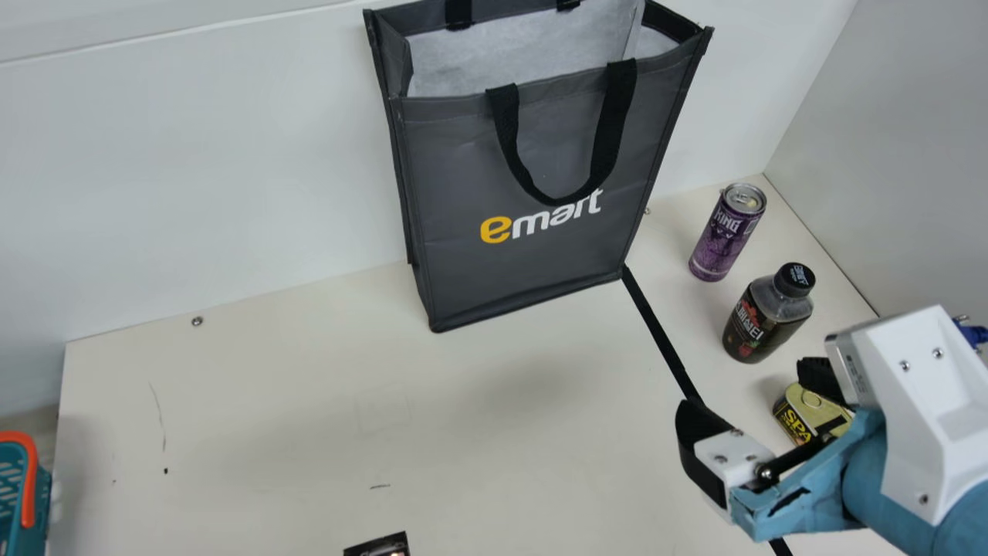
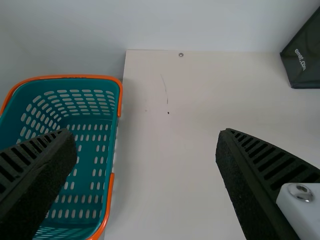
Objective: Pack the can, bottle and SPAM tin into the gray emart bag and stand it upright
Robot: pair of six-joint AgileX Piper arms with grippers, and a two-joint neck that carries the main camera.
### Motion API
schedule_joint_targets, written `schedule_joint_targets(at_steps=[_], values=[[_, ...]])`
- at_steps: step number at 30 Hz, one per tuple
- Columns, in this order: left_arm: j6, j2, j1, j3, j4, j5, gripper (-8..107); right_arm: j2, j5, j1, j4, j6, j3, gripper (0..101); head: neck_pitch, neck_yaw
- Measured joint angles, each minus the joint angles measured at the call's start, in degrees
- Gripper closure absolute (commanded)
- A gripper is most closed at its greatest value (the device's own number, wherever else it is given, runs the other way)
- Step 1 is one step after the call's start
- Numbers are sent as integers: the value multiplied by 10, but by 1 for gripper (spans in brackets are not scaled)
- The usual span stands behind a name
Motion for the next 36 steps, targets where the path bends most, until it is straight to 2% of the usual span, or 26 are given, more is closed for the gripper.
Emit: schedule_joint_targets(at_steps=[20, 36], values=[[0, 0, 0, 0, 0, 0, 9, 70, 6, 21, -24, -36, -84, 6, 0, 1], [0, 0, 0, 0, 0, 0, 9, 149, 5, 29, -30, -78, -181, 6, 0, 0]])
